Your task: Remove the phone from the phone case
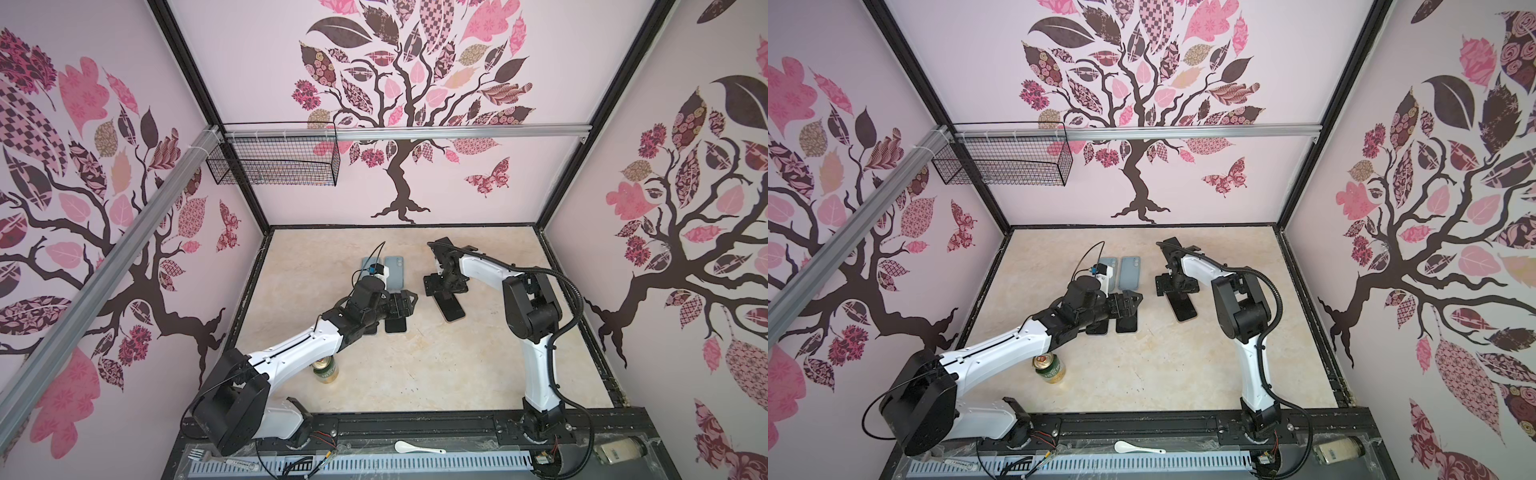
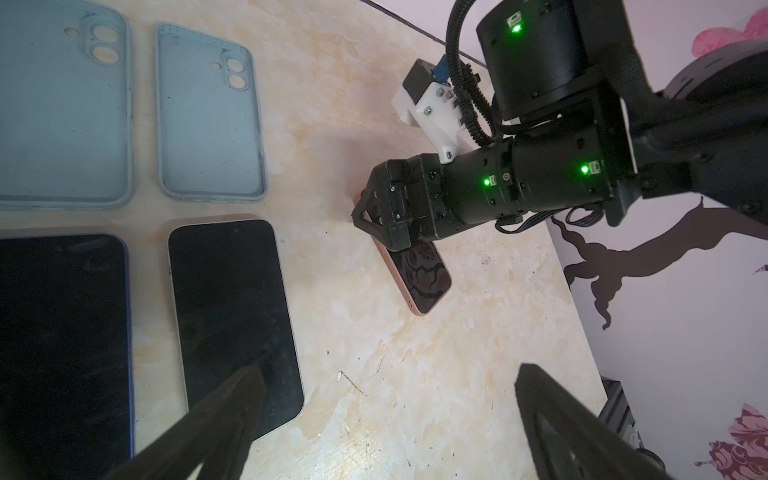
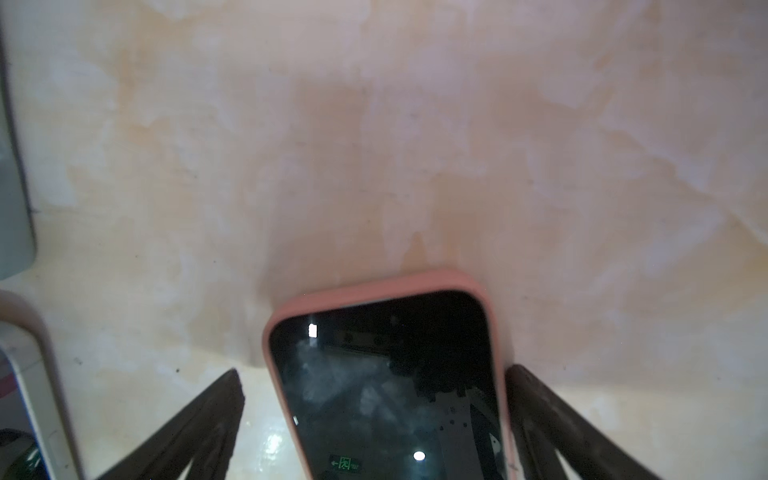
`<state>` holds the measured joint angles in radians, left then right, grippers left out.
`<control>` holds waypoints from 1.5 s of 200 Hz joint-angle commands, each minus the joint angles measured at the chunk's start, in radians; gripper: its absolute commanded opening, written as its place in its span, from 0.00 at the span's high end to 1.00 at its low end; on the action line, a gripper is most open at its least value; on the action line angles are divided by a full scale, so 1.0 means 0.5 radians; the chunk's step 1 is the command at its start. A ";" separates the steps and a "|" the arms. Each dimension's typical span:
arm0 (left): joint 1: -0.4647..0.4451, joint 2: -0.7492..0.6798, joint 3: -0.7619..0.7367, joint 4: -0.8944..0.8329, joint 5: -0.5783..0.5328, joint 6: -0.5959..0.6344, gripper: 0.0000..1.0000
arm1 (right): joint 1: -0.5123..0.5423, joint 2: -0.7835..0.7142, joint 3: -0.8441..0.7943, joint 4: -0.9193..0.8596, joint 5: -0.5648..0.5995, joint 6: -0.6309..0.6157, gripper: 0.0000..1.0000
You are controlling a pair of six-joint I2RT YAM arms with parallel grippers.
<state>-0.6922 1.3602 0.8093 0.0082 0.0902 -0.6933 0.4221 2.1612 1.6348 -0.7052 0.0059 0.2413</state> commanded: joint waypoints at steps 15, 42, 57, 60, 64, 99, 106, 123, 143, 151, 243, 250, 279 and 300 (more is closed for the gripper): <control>0.013 -0.049 -0.054 -0.004 0.031 0.058 0.02 | 0.019 0.150 0.118 -0.133 0.090 -0.054 0.00; 0.015 -0.054 -0.055 0.008 0.052 0.070 0.02 | 0.036 0.209 0.172 -0.163 0.118 -0.079 0.03; 0.018 -0.058 -0.053 0.003 0.053 0.072 0.02 | 0.039 0.240 0.198 -0.178 0.141 -0.087 0.07; 0.020 -0.059 -0.054 0.000 0.055 0.073 0.02 | 0.039 0.244 0.201 -0.182 0.141 -0.090 0.08; 0.023 -0.058 -0.052 -0.004 0.057 0.076 0.02 | 0.039 0.250 0.206 -0.190 0.142 -0.091 0.09; 0.039 -0.077 -0.047 -0.039 0.050 0.074 0.02 | 0.039 0.232 0.161 -0.179 0.099 -0.078 0.17; 0.043 -0.079 -0.048 -0.042 0.047 0.073 0.02 | 0.039 0.226 0.152 -0.176 0.096 -0.064 0.18; 0.050 -0.086 -0.045 -0.072 0.021 0.072 0.02 | 0.038 0.221 0.139 -0.183 0.110 -0.018 0.20; 0.054 -0.127 -0.063 -0.103 -0.073 0.054 0.02 | 0.019 0.201 0.142 -0.225 0.165 0.075 0.25; 0.061 -0.149 -0.086 -0.082 -0.102 0.035 0.02 | 0.002 0.187 0.135 -0.239 0.159 0.119 0.27; 0.074 0.111 0.031 0.007 0.267 0.052 0.02 | -0.197 -0.295 -0.348 0.083 -0.190 0.568 0.41; 0.055 0.137 0.048 0.005 0.273 0.062 0.02 | -0.217 -0.349 -0.414 0.149 -0.244 0.598 0.42; -0.030 0.273 0.143 0.017 0.308 0.110 0.02 | -0.291 -0.525 -0.676 0.391 -0.448 0.728 0.43; -0.075 0.395 0.196 0.087 0.349 0.108 0.04 | -0.365 -0.611 -0.863 0.578 -0.677 0.829 0.45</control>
<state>-0.7078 1.5070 0.8459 -0.0059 0.2230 -0.6601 0.2699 1.9266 1.2812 -0.5240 -0.1680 0.5560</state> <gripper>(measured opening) 0.972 0.786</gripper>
